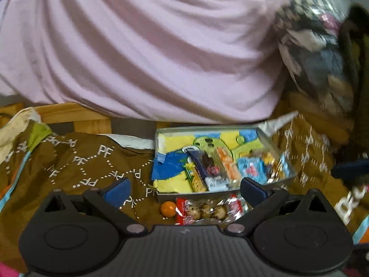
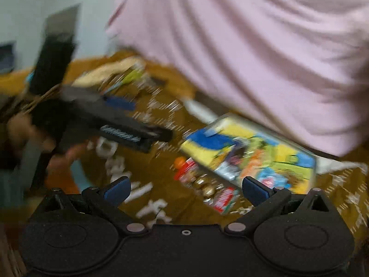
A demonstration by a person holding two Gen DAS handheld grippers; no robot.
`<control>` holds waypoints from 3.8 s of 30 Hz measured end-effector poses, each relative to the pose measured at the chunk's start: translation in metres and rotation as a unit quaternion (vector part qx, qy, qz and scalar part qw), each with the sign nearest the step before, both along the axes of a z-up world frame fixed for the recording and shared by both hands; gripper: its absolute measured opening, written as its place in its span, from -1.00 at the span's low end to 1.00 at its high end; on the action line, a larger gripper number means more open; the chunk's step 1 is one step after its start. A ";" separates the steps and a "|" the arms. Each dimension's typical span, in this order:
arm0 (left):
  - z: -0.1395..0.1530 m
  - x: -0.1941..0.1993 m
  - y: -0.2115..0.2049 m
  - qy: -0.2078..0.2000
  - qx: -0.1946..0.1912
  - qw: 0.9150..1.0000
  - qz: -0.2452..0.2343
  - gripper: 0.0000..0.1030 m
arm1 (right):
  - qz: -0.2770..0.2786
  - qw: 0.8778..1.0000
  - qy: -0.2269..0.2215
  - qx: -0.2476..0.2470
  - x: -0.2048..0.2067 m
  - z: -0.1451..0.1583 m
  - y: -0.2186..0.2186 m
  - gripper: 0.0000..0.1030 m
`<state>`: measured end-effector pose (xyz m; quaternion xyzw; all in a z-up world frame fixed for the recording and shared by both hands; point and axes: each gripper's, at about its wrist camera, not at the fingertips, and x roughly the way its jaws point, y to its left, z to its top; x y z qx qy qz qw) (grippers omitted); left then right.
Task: Organize snacks
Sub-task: 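Move both tools down toward the quail-egg pack and orange, then grasp the orange with the left tool while the right tool grasps the quail-egg pack, then lift the held orange and quail-egg pack and carry them over the tray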
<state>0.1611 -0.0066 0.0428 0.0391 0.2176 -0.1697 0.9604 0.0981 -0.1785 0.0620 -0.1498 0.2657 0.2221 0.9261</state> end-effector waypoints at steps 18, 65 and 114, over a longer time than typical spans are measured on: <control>-0.088 0.117 0.007 0.114 0.085 0.987 -0.071 0.99 | 0.081 0.990 0.114 -0.024 0.136 -0.106 -0.020 0.97; -0.098 0.116 0.017 0.224 -0.041 0.974 -0.019 -0.27 | 0.076 0.985 0.151 -0.023 0.142 -0.146 0.009 -0.16; -0.108 0.060 0.011 0.175 -0.034 0.984 -0.017 -0.42 | 0.065 0.989 0.073 -0.107 0.055 -0.142 0.023 -0.27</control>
